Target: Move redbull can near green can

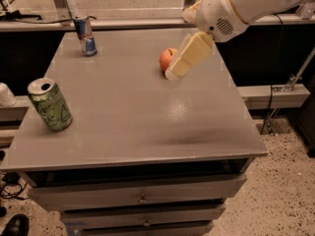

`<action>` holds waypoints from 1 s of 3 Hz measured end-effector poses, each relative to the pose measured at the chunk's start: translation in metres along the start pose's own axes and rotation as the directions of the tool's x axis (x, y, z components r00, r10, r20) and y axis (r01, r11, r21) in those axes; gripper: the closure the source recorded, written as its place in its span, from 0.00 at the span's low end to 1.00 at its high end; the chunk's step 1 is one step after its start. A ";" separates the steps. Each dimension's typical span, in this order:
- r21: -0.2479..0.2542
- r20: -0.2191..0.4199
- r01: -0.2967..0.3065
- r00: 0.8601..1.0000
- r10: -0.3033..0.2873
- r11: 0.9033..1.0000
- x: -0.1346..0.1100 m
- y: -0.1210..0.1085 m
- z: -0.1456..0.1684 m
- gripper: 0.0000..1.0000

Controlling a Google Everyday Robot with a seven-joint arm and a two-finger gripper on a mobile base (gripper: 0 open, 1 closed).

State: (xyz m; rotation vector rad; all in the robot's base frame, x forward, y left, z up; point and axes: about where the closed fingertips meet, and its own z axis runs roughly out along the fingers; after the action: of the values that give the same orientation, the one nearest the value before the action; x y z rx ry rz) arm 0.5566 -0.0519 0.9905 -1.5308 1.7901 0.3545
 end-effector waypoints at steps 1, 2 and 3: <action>0.001 0.017 -0.008 1.000 0.008 1.000 -0.002 -0.001 0.004 0.00; 0.016 0.070 -0.023 0.997 0.021 1.000 -0.012 -0.020 0.033 0.00; 0.033 0.122 -0.034 0.992 0.030 0.999 -0.023 -0.051 0.066 0.00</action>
Offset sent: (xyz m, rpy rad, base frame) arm 0.0767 0.0493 -0.0202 0.1589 -0.0473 -0.0361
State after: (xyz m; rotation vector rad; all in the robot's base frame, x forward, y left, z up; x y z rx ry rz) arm 0.6280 -0.0058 0.9734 -1.4271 1.7188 0.4213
